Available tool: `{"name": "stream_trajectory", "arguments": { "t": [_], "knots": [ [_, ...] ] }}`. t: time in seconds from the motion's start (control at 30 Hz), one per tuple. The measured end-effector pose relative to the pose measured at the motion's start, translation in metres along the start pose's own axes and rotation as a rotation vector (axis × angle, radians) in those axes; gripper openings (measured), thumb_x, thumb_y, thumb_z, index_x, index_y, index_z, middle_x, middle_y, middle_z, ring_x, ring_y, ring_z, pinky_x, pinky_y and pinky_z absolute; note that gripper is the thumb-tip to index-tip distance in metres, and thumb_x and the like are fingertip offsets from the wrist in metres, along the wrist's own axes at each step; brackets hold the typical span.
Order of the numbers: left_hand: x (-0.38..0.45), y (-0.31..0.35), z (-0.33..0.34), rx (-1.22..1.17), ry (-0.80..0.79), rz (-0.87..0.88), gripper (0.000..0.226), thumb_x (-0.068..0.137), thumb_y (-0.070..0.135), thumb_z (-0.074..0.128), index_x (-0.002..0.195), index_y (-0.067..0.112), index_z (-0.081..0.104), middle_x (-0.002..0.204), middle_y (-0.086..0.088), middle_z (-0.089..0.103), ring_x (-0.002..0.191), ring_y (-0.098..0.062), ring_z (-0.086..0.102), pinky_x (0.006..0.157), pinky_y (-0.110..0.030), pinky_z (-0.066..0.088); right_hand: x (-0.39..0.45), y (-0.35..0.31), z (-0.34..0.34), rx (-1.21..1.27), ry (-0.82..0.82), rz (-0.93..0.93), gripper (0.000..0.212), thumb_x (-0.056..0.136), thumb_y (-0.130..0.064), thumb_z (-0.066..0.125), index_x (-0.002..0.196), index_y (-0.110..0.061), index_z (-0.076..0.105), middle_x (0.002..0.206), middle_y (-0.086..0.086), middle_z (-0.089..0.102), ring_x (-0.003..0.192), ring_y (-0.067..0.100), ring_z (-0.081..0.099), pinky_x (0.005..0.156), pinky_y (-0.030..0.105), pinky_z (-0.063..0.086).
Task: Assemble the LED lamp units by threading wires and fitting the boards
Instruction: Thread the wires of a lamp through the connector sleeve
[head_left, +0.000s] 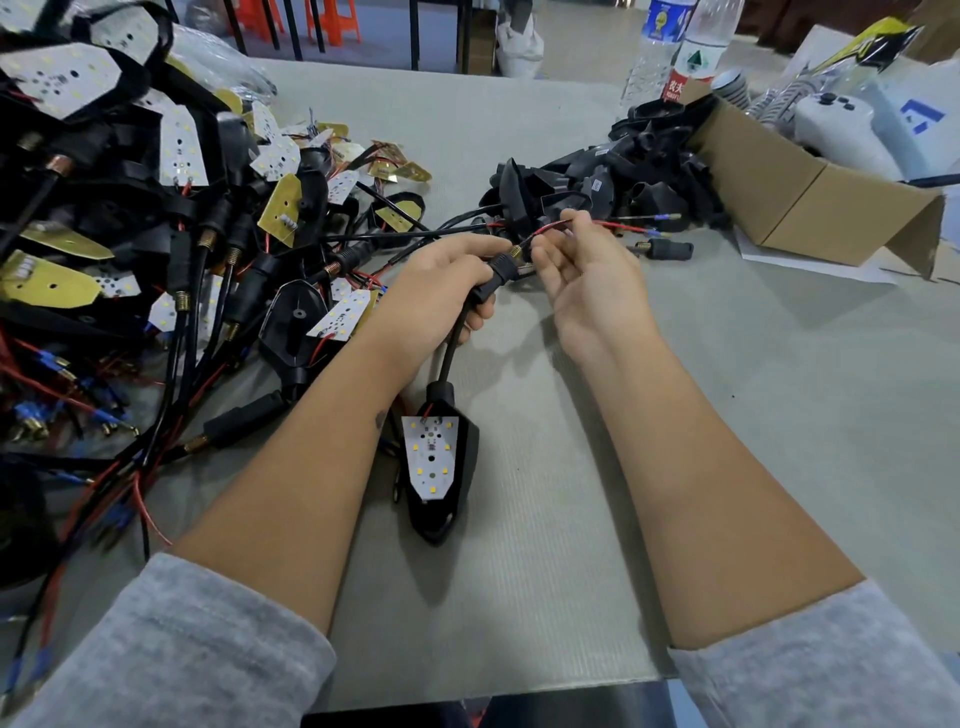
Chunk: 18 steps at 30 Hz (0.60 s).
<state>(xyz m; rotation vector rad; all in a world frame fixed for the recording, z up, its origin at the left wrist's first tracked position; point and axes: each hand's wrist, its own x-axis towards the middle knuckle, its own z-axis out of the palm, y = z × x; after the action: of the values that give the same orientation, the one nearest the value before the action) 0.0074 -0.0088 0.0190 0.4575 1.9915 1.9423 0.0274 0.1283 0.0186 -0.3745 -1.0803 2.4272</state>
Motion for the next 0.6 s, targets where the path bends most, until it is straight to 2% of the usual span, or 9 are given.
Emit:
{"name": "stream_trajectory", "arguments": {
  "t": [0.23,0.47,0.6],
  "knots": [
    [-0.0002,-0.0041,-0.0030,0.045,-0.033,0.097,0.028,0.098,0.010,0.044,0.107,0.027,0.064,0.060,0.003,0.064,0.050,-0.008,0.050,0.045,-0.019,0.039,-0.0029,0.0043,-0.0005,-0.337,-0.135,0.013,0.018,0.098,-0.009,0.054,0.086,-0.005,0.066,0.068,0.004,0.056,0.055,0.009,0.051,0.054,0.018,0.046],
    [0.0002,-0.0024,-0.0009,0.002,-0.042,0.059,0.030,0.095,0.007,0.044,0.109,0.018,0.067,0.055,-0.002,0.061,0.046,-0.012,0.048,0.042,-0.017,0.038,-0.0029,0.0012,-0.0014,-0.328,-0.090,-0.068,0.022,0.100,-0.011,0.053,0.080,-0.007,0.061,0.064,0.003,0.056,0.049,0.005,0.050,0.046,0.016,0.041],
    [-0.0012,0.0009,-0.0003,0.022,-0.055,0.048,0.030,0.094,0.005,0.042,0.102,0.018,0.067,0.052,-0.003,0.059,0.043,-0.012,0.047,0.041,-0.018,0.039,-0.0023,-0.0029,-0.0025,-0.293,-0.033,-0.098,0.023,0.101,-0.012,0.050,0.080,-0.007,0.058,0.060,0.000,0.060,0.048,0.004,0.051,0.047,0.015,0.042]
  ]
}}
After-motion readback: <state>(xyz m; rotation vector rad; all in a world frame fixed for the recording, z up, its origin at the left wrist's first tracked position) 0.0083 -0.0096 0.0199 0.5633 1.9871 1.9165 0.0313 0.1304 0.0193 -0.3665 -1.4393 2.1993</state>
